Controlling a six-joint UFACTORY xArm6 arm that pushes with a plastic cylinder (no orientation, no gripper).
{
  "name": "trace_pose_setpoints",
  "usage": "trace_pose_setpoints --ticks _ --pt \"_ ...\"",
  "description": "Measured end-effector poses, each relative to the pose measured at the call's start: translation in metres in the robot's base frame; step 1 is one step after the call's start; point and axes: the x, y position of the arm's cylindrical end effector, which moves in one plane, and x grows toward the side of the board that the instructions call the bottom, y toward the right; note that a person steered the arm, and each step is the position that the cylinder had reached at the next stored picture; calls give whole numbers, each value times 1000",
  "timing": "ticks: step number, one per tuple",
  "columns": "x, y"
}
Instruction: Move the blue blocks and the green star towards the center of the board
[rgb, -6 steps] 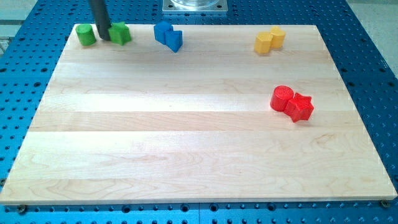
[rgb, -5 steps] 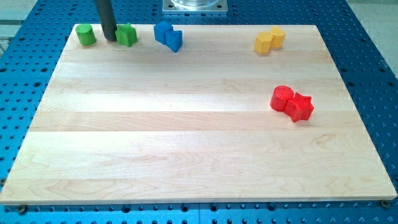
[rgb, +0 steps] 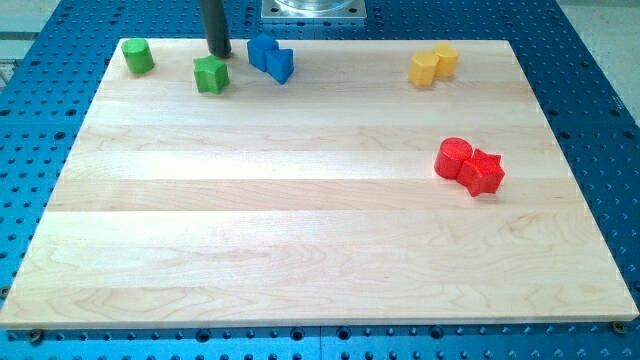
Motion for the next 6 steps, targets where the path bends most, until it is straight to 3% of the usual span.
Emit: trace_pose_setpoints --ticks 2,3,5,6 --pt "-6 46" --pt "9 61" --pt "83 84" --pt "91 86"
